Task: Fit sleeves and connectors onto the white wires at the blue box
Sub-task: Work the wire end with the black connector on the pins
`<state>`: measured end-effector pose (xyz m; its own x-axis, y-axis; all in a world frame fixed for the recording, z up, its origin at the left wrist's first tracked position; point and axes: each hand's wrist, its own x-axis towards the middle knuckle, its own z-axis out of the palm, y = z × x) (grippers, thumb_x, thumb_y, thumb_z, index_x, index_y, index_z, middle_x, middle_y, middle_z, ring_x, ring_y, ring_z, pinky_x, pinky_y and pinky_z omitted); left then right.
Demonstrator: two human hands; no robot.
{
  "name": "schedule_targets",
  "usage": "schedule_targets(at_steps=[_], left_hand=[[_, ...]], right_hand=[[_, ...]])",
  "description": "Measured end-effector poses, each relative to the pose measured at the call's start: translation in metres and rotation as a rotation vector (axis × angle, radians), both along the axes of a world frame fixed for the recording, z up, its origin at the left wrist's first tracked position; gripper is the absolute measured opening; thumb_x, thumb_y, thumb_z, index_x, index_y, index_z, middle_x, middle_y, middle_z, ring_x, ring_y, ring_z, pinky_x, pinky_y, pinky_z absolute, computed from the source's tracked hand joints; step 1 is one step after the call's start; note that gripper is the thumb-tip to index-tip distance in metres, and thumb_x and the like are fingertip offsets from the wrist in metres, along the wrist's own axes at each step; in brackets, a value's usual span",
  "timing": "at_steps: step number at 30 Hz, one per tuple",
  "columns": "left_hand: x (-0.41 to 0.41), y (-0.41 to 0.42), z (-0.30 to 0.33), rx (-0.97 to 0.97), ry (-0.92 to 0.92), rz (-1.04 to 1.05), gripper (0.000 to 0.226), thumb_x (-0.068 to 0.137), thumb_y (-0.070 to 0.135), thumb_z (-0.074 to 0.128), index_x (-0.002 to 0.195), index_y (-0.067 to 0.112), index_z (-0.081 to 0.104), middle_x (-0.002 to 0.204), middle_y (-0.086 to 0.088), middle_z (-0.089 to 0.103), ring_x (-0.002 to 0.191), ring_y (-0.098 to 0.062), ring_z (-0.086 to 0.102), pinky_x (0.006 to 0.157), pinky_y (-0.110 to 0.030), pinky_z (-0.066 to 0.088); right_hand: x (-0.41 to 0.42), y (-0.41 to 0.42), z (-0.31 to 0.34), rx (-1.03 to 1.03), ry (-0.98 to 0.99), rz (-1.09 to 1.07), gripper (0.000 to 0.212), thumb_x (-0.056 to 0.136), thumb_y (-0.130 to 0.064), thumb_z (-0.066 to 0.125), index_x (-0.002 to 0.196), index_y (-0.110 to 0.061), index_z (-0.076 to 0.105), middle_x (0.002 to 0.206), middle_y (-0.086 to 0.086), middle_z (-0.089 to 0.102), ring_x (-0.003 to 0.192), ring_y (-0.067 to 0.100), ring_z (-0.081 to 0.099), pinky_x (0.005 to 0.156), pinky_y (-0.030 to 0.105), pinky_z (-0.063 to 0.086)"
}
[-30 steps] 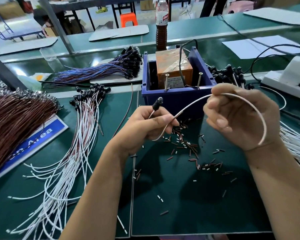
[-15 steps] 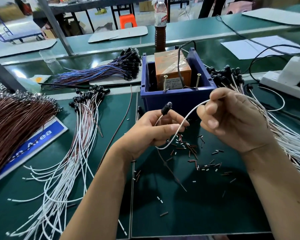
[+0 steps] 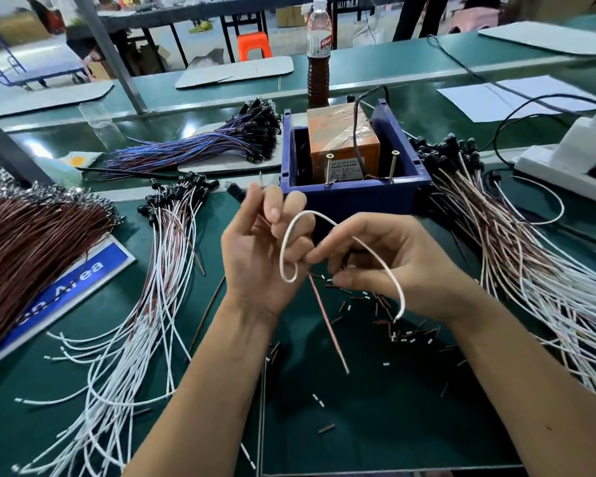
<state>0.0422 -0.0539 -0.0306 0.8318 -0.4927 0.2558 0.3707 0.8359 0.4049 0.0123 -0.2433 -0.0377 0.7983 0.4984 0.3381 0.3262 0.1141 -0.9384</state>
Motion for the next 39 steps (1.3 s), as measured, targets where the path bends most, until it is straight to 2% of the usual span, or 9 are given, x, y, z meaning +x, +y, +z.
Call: schedule_targets(at_steps=[3, 6, 12, 15, 22, 28, 30, 33, 39], left_hand=[[0.001, -0.001, -0.001, 0.05, 0.035, 0.144, 0.048, 0.105, 0.04, 0.038, 0.068, 0.011, 0.052, 0.063, 0.002, 0.039, 0.052, -0.008, 0.028, 0.042, -0.019, 0.019], [-0.001, -0.004, 0.0, 0.104, 0.074, 0.234, 0.044, 0.104, 0.04, 0.039, 0.071, 0.013, 0.047, 0.066, 0.002, 0.036, 0.054, -0.009, 0.027, 0.041, -0.017, 0.022], [-0.001, -0.004, -0.002, 0.017, 0.187, 0.224, 0.048, 0.11, 0.042, 0.035, 0.074, 0.013, 0.047, 0.067, 0.003, 0.037, 0.054, -0.008, 0.027, 0.045, -0.017, 0.018], [0.0, -0.004, -0.002, -0.017, 0.213, 0.207, 0.05, 0.111, 0.044, 0.034, 0.075, 0.012, 0.048, 0.067, 0.003, 0.038, 0.052, -0.008, 0.032, 0.043, -0.017, 0.02], [0.0, -0.008, 0.001, 0.047, 0.203, 0.259, 0.048, 0.109, 0.046, 0.033, 0.075, 0.014, 0.045, 0.064, 0.004, 0.035, 0.052, -0.008, 0.019, 0.042, -0.018, 0.019], [-0.007, -0.018, 0.001, 0.529, -0.113, 0.481, 0.046, 0.107, 0.043, 0.042, 0.071, 0.014, 0.042, 0.066, -0.001, 0.027, 0.053, -0.01, 0.016, 0.047, -0.025, 0.014], [-0.01, -0.021, -0.001, 0.662, -0.272, 0.559, 0.036, 0.102, 0.036, 0.056, 0.074, 0.015, 0.044, 0.069, -0.01, 0.023, 0.052, -0.011, 0.023, 0.045, -0.022, 0.021], [-0.015, -0.027, -0.004, 0.799, -0.478, 0.611, 0.026, 0.087, 0.028, 0.073, 0.089, 0.013, 0.052, 0.07, -0.01, 0.045, 0.061, -0.02, 0.048, 0.054, -0.023, 0.044], [-0.016, -0.033, -0.008, 0.86, -0.529, 0.627, 0.023, 0.092, 0.025, 0.072, 0.106, 0.015, 0.056, 0.083, 0.002, 0.068, 0.066, -0.02, 0.067, 0.061, -0.039, 0.055]], right_hand=[[-0.005, 0.011, -0.002, -0.041, -0.014, -0.007, 0.032, 0.083, 0.013, 0.079, 0.112, 0.001, 0.075, 0.101, 0.003, 0.078, 0.08, 0.019, 0.064, 0.075, 0.028, 0.052], [-0.009, 0.019, -0.003, -0.058, -0.041, -0.038, 0.031, 0.082, 0.01, 0.082, 0.111, -0.001, 0.077, 0.102, 0.015, 0.077, 0.084, 0.037, 0.068, 0.078, 0.045, 0.059], [-0.009, 0.016, -0.001, -0.119, -0.092, -0.039, 0.033, 0.083, 0.018, 0.077, 0.111, 0.001, 0.076, 0.106, 0.01, 0.078, 0.104, 0.023, 0.075, 0.089, 0.032, 0.059], [-0.011, 0.019, -0.001, -0.174, -0.188, -0.076, 0.034, 0.082, 0.019, 0.077, 0.11, 0.0, 0.077, 0.101, 0.0, 0.075, 0.093, 0.007, 0.072, 0.084, 0.019, 0.054], [-0.01, 0.024, -0.007, -0.119, -0.37, -0.298, 0.025, 0.08, 0.001, 0.088, 0.101, -0.004, 0.077, 0.095, -0.001, 0.076, 0.084, 0.018, 0.074, 0.078, 0.024, 0.057], [-0.002, 0.014, -0.001, 0.419, 0.044, -0.348, 0.012, 0.086, -0.024, 0.08, 0.094, -0.016, 0.082, 0.092, 0.01, 0.08, 0.076, 0.018, 0.073, 0.068, 0.022, 0.058], [0.0, 0.013, -0.002, 0.45, 0.124, -0.367, 0.016, 0.082, -0.03, 0.081, 0.092, -0.018, 0.083, 0.089, 0.01, 0.08, 0.072, 0.016, 0.071, 0.065, 0.02, 0.056], [0.0, 0.016, -0.006, 0.433, 0.145, -0.421, 0.018, 0.08, -0.035, 0.083, 0.089, -0.02, 0.083, 0.085, 0.007, 0.079, 0.067, 0.015, 0.069, 0.059, 0.019, 0.054], [0.0, 0.017, -0.009, 0.4, 0.09, -0.496, 0.005, 0.089, -0.012, 0.079, 0.084, -0.012, 0.081, 0.077, 0.012, 0.076, 0.05, 0.007, 0.057, 0.05, 0.013, 0.044]])
